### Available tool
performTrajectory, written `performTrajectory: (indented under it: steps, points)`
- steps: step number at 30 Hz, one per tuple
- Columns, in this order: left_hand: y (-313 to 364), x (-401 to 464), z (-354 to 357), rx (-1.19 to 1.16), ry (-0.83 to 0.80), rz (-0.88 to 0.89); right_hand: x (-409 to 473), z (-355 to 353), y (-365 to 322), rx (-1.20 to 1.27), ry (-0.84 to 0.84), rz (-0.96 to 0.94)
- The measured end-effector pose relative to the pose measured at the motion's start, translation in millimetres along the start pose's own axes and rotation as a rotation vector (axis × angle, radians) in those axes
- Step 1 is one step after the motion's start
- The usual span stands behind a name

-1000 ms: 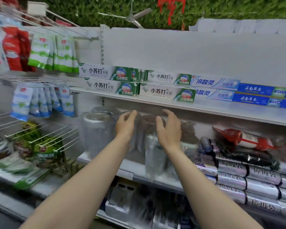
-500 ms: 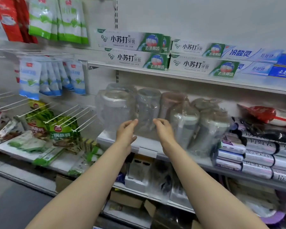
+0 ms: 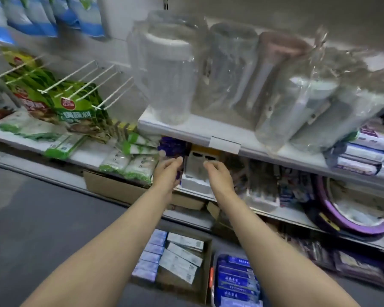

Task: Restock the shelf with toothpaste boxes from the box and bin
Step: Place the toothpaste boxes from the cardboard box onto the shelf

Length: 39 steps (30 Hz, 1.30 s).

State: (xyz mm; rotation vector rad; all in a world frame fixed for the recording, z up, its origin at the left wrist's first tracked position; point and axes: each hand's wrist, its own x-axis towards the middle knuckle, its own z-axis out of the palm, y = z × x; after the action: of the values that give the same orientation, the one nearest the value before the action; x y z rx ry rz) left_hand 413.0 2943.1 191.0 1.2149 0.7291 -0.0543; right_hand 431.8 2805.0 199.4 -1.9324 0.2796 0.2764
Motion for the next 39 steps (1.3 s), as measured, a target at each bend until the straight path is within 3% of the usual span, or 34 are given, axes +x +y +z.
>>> performTrajectory:
  steps: [11,21,28,36,39]
  points:
    - [-217.6,77.8,-53.9,0.042,0.18,-0.395,40.5,61.8,224.6,-0.113,-0.107,0.332]
    - [-421.2,136.6,-80.3,0.075,0.271,-0.588,74.6,117.4,439.7,-0.203,-0.198,0.623]
    - [-534.4,195.2,-96.1,0.11,0.278,-0.641,117.2,152.9,542.6,-0.21,-0.256,0.656]
    - [-666.3,263.5,-108.5,0.24,0.3,-0.605,162.3,207.7,664.4,-0.366,-0.346,0.459]
    - [-708.4,276.7,-112.6,0.108,0.328,-0.651,182.9,218.0,709.9,-0.486,-0.324,0.385]
